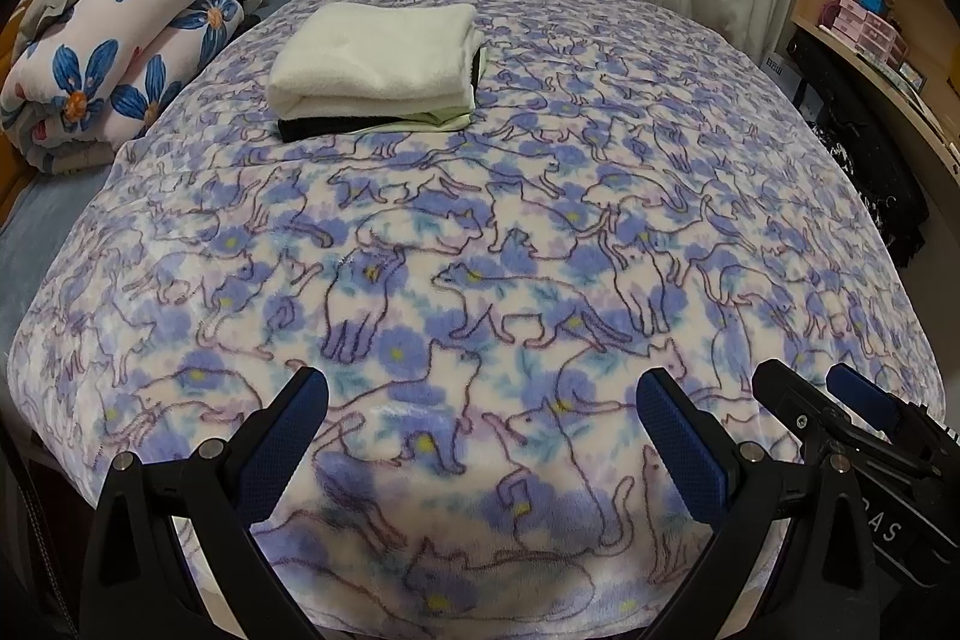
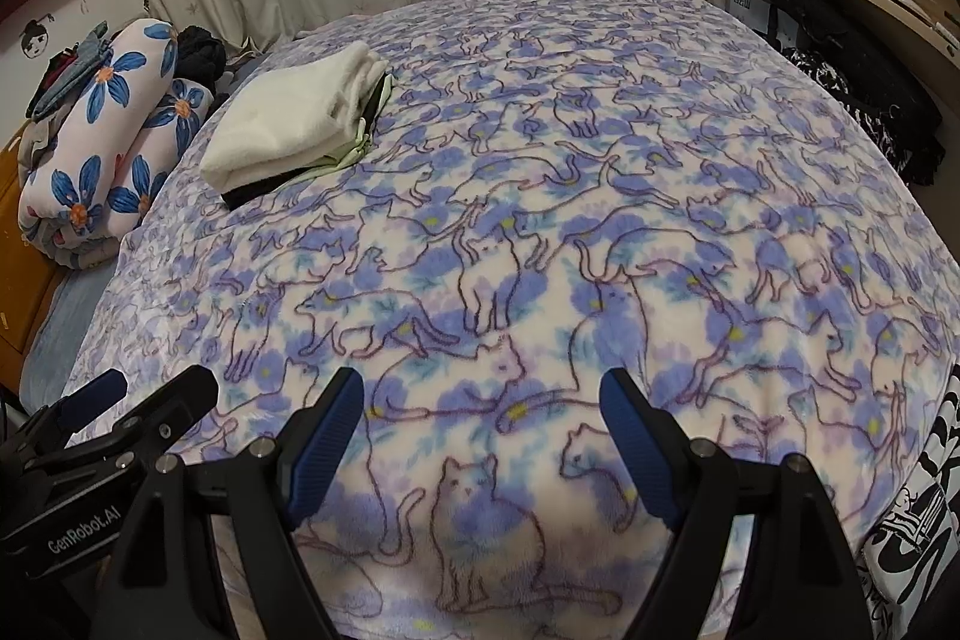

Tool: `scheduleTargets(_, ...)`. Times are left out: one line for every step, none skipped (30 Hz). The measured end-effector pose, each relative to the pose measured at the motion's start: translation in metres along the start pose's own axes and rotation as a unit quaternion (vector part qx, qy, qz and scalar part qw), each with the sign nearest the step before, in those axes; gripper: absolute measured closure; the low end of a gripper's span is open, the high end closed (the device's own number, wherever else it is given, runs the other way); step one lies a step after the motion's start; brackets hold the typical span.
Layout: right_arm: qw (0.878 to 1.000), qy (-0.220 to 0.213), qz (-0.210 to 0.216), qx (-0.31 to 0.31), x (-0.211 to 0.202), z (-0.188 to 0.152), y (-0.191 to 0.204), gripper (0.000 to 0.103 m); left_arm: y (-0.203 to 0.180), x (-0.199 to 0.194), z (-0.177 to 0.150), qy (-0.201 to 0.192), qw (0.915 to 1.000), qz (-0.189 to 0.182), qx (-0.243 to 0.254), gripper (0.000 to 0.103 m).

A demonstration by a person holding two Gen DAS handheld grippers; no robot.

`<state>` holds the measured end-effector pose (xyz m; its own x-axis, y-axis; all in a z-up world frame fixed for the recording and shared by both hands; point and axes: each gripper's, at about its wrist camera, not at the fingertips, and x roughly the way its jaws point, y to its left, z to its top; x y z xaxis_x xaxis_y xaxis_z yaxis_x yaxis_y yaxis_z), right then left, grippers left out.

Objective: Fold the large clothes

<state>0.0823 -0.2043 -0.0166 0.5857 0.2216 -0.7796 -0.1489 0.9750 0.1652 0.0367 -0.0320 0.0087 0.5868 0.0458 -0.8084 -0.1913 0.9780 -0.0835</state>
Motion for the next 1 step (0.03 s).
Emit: scheduleTargets(1.0, 0.001, 0.0, 0.0, 0.0001, -0.0012, -0.0008, 0.022, -0.0001, 0.0006, 0.0, 0.001, 1.0, 0.0, 0.0, 0.001)
